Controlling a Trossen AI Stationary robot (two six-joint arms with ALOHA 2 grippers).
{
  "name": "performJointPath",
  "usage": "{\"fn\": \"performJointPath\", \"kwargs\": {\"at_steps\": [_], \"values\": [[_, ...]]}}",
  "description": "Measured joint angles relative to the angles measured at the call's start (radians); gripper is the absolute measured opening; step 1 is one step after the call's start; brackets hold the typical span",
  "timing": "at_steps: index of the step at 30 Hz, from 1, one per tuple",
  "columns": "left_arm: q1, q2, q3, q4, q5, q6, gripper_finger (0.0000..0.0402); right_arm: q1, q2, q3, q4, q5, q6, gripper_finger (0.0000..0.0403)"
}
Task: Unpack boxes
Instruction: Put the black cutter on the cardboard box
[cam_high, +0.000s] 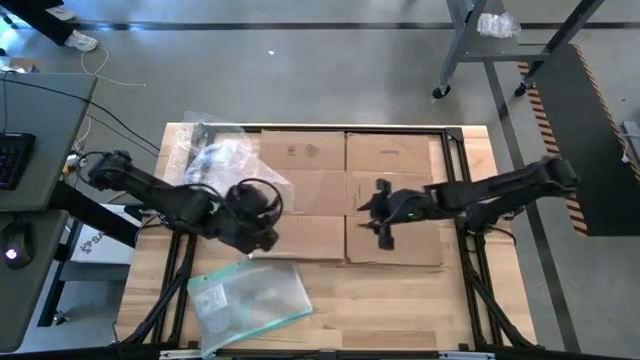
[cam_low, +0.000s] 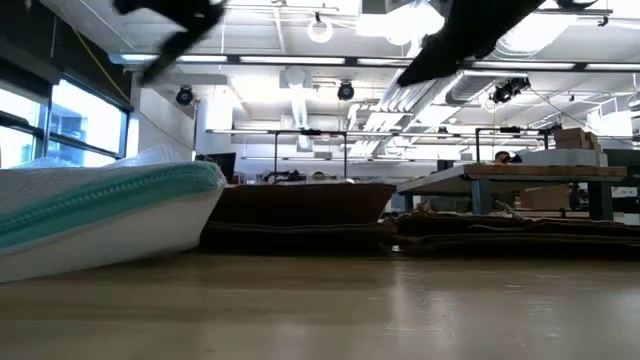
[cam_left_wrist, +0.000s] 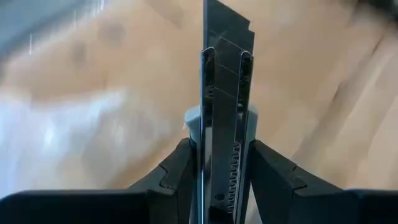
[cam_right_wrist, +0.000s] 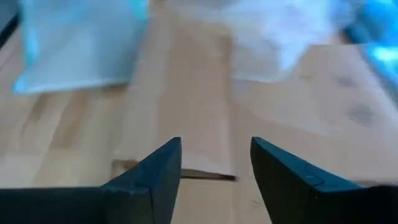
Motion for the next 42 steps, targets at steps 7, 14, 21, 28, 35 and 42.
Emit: {"fn": "performJointPath", "kwargs": {"at_steps": [7,14,21,28,35,42], "values": [[0.100,0.007,-0.242,0.660,-0.198,0.297,0.0101,-0.054,0.241,-0.008,0.216,-0.126,-0.025,0.0242],[0.182,0.006,-0.435,1.210,-0.239,0.414,0.0101,0.004,0.339,-0.122,0.763,0.224,0.069,0.0249],[0.184,0.006,-0.483,1.432,-0.235,0.493,0.0101,0.015,0.392,-0.069,0.938,0.366,0.033,0.0249],[0.183,0.006,-0.483,1.431,-0.235,0.489,0.0101,0.005,0.425,0.032,0.885,0.455,-0.041,0.0247],[0.179,0.085,-0.482,1.528,-0.240,0.485,0.0101,-0.025,0.428,0.092,0.874,0.429,-0.013,0.0226],[0.174,0.176,-0.479,1.668,-0.258,0.512,0.0101,-0.032,0.427,0.178,0.670,0.534,0.009,0.0198]]}}
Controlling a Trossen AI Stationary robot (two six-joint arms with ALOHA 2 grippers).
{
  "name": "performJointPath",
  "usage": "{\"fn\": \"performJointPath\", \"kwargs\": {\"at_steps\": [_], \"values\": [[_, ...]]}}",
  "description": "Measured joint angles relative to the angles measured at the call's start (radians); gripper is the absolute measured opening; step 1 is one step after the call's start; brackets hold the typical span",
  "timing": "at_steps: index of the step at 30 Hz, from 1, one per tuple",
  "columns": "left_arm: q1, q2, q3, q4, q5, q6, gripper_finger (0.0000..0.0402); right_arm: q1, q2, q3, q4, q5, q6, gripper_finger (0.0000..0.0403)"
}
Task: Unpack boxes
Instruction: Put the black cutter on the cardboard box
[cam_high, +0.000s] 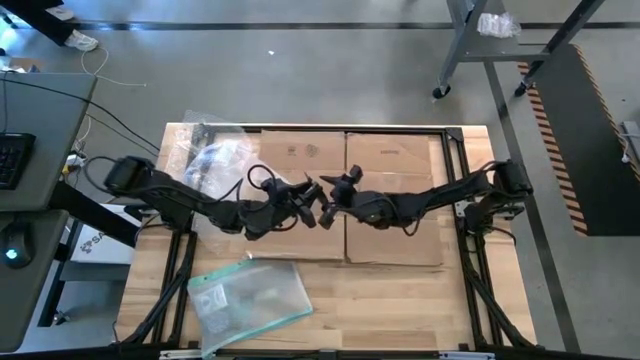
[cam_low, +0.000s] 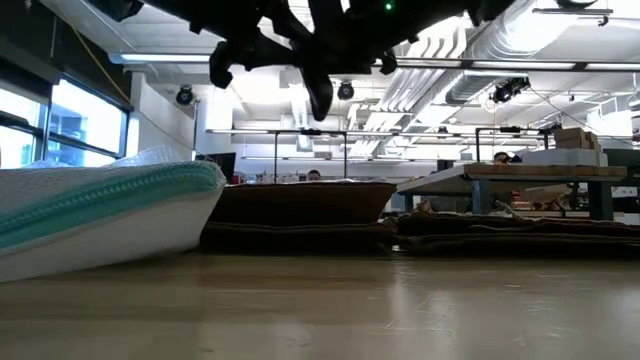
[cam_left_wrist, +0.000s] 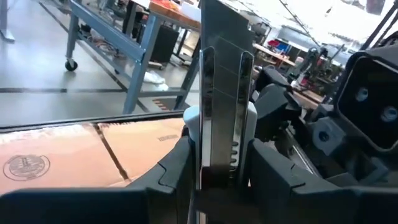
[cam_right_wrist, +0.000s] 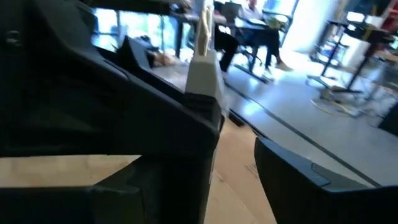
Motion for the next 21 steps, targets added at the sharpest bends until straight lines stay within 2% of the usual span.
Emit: {"fn": "performJointPath", "kwargs": {"at_steps": [13,19,21], "values": [[-0.006,0.000,-0.002,0.023,-0.004,0.070,0.0101,-0.003,-0.002,0.004,-0.269,0.095,0.179,0.0171],[-0.011,-0.008,0.001,0.046,-0.013,0.096,0.0101,-0.006,0.002,-0.005,-0.305,0.112,0.160,0.0169],[-0.012,-0.009,0.001,0.044,-0.016,0.114,0.0101,-0.004,-0.009,-0.005,-0.308,0.081,0.138,0.0170]]}}
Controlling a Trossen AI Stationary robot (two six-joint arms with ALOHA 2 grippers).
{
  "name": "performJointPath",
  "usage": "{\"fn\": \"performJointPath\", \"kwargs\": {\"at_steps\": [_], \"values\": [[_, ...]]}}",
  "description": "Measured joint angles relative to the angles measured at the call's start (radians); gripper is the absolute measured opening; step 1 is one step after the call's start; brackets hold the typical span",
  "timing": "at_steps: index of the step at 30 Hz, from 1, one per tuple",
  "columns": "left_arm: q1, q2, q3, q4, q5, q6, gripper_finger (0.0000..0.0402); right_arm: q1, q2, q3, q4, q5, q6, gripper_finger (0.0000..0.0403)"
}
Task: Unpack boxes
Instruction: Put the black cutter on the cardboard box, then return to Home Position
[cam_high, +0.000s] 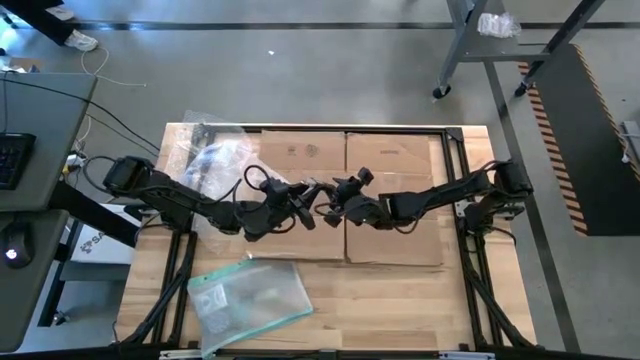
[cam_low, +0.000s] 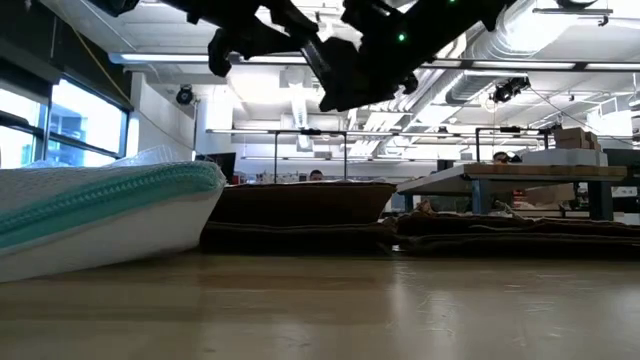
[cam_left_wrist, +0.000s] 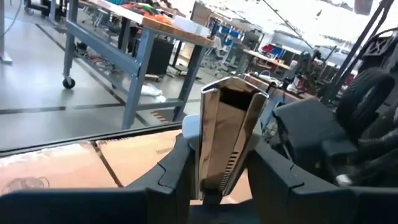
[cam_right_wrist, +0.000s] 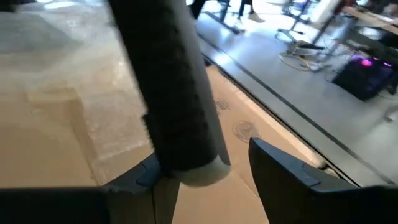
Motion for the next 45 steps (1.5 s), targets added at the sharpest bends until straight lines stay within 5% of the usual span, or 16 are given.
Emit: {"fn": "performJointPath", "kwargs": {"at_steps": [5,9,15,21,26,34,41,45], "values": [[-0.017,-0.060,0.000,-0.120,-0.041,0.055,0.0101,0.027,-0.077,0.001,-0.139,-0.150,-0.012,0.0178],[-0.023,-0.159,0.000,-0.363,-0.030,-0.031,0.0101,0.088,-0.180,0.002,-0.390,-0.164,0.043,0.0179],[0.090,-0.221,0.048,-0.847,0.286,-0.313,0.0101,0.175,-0.341,0.002,-0.680,-0.160,0.210,0.0179],[0.297,-0.031,0.239,-1.176,0.678,-0.332,0.0101,0.234,-0.425,0.003,-0.747,-0.085,0.295,0.0179],[0.453,0.204,0.405,-1.222,0.883,-0.194,0.0101,0.249,-0.430,0.004,-0.759,-0.049,0.330,0.0179],[0.577,0.470,0.627,-1.207,0.914,-0.044,0.0104,0.253,-0.423,0.004,-0.832,-0.053,0.414,0.0179],[0.667,0.475,0.662,-1.217,0.997,0.027,0.0239,0.288,-0.423,0.004,-0.936,-0.019,0.497,0.0179],[0.695,0.403,0.646,-1.247,0.979,0.069,0.0262,0.315,-0.423,0.004,-1.001,0.015,0.546,0.0179]]}}
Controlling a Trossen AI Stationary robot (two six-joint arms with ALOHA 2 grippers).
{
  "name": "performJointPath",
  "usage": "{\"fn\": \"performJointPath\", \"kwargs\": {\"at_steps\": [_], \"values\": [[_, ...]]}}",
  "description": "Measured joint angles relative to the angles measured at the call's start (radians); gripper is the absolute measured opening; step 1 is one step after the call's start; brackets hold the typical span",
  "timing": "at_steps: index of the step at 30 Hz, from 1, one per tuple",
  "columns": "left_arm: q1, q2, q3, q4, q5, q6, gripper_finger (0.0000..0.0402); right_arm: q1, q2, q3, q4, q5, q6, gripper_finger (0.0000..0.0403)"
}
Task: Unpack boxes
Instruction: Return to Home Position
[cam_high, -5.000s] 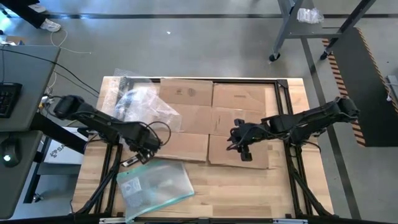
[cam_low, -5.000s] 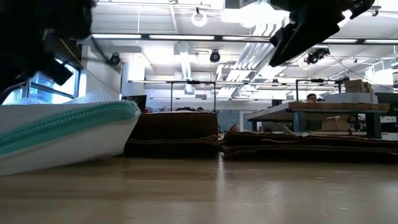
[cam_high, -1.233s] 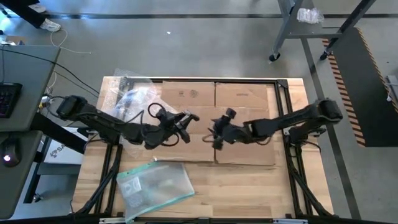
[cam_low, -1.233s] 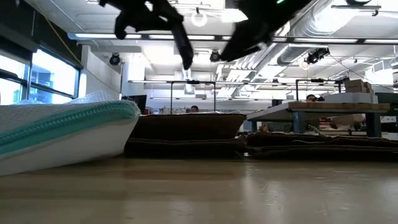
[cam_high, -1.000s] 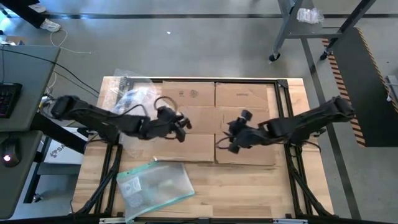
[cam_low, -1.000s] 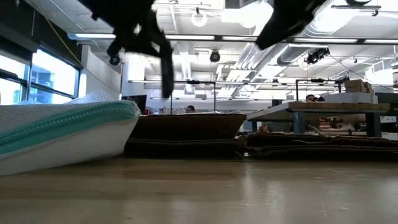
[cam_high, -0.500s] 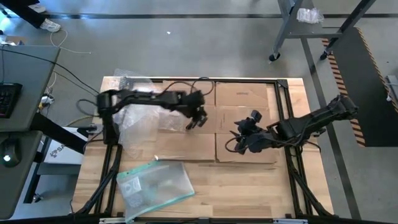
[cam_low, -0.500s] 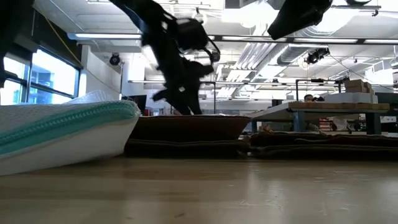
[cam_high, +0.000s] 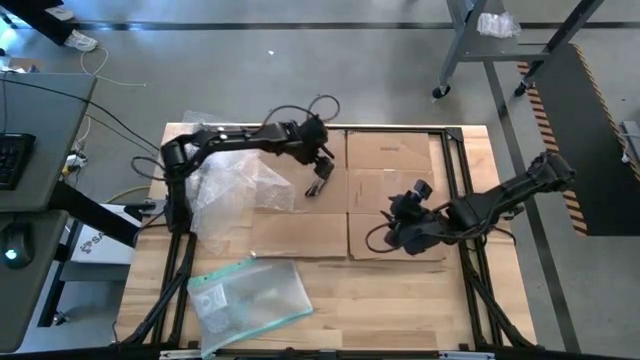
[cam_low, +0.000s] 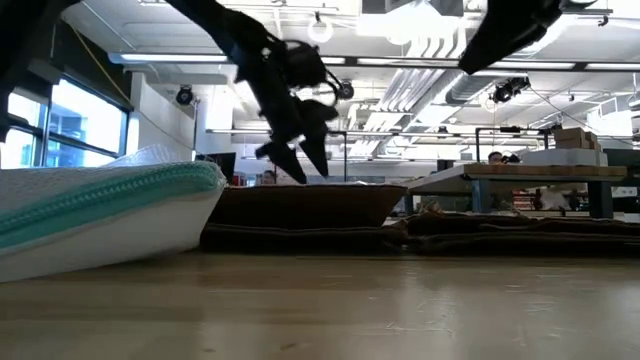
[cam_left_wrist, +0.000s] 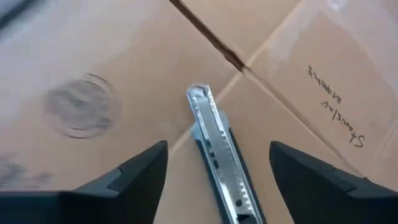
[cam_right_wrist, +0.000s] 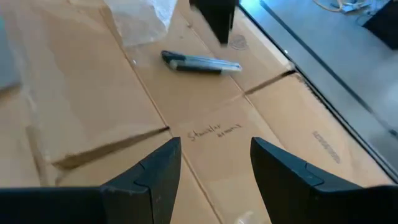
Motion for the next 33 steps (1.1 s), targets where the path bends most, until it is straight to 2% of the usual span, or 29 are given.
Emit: {"fn": "performJointPath", "kwargs": {"at_steps": [4,8,13,16,19,22,25,28,33], "values": [[-0.023,-0.151,-0.115,0.086,-0.067,0.032,0.0256,0.041,0.000,0.000,-0.079,0.050,0.052,0.0179],[-0.033,-0.342,-0.335,0.215,-0.065,0.006,0.0249,0.076,0.000,-0.020,-0.091,0.066,0.064,0.0179],[-0.016,-0.634,-0.667,0.354,-0.048,-0.088,0.0247,0.083,-0.026,-0.102,-0.086,-0.019,0.086,0.0177],[-0.035,-0.826,-0.848,0.464,-0.047,-0.128,0.0247,0.071,-0.101,-0.185,-0.038,-0.101,0.080,0.0170],[-0.104,-1.006,-0.999,0.614,-0.052,-0.136,0.0247,0.071,-0.225,-0.308,0.140,-0.109,0.030,0.0166],[-0.201,-1.146,-1.118,0.788,-0.087,-0.135,0.0247,0.065,-0.378,-0.470,0.474,-0.124,-0.097,0.0165],[-0.292,-1.261,-1.189,0.906,-0.179,-0.106,0.0246,0.039,-0.529,-0.619,0.774,-0.144,-0.217,0.0165],[-0.351,-1.363,-1.215,0.885,-0.285,-0.048,0.0238,0.003,-0.670,-0.720,0.966,-0.144,-0.299,0.0165],[-0.373,-1.525,-1.219,0.707,-0.304,0.012,0.0211,-0.046,-0.865,-0.801,1.009,-0.189,-0.373,0.0165]]}}
